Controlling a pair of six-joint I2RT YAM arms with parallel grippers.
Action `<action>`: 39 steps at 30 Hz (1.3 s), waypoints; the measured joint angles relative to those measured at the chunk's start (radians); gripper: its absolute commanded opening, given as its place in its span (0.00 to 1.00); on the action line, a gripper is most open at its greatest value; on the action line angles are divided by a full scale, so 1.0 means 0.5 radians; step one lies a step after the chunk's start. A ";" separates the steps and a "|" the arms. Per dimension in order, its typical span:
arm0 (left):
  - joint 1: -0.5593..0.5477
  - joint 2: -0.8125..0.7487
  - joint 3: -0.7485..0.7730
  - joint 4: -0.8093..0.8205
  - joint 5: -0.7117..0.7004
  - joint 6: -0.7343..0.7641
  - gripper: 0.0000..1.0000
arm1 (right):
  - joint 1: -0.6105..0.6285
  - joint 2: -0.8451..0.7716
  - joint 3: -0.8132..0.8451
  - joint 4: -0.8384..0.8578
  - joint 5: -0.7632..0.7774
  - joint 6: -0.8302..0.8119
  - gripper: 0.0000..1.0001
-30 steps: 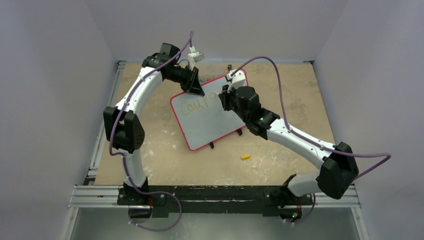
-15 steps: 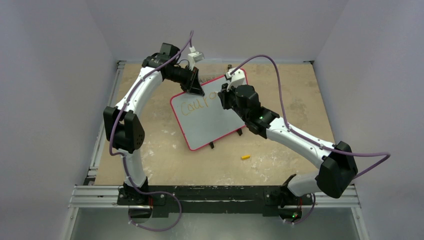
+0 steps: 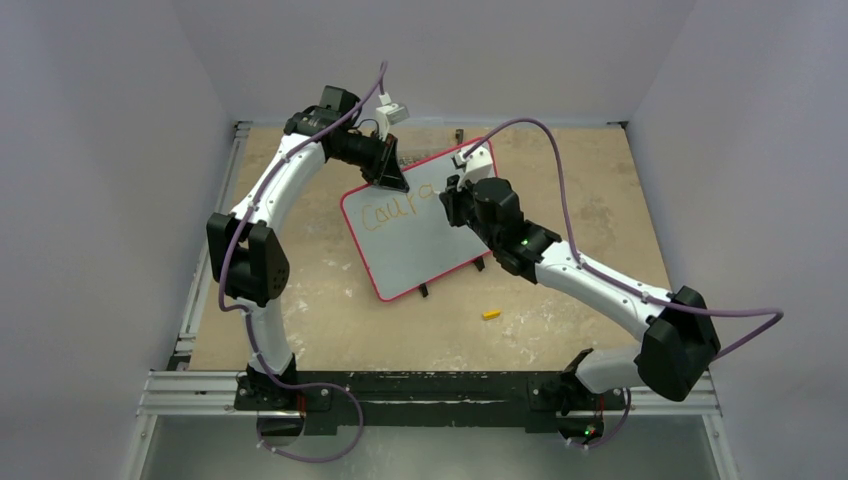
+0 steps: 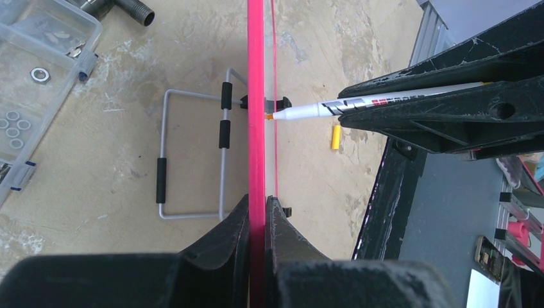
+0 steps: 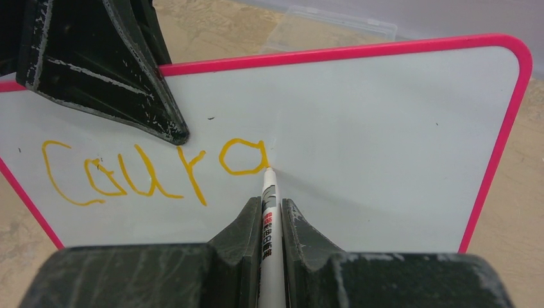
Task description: Write a sentence on the whiteboard
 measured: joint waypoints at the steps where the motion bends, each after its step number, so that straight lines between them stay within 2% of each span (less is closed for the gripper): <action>1: 0.000 0.000 0.000 0.000 0.000 0.000 0.00 | 0.000 0.000 -0.001 0.000 0.002 0.000 0.00; 12: -0.002 0.000 0.000 0.002 0.006 0.002 0.00 | -0.005 -0.031 -0.002 -0.067 0.052 -0.011 0.00; 21: -0.002 0.000 -0.001 0.004 0.006 0.002 0.00 | -0.009 -0.182 0.000 -0.049 0.087 -0.010 0.00; 39: -0.002 -0.001 0.000 0.005 0.006 0.002 0.00 | -0.078 0.001 0.142 -0.044 0.193 -0.007 0.00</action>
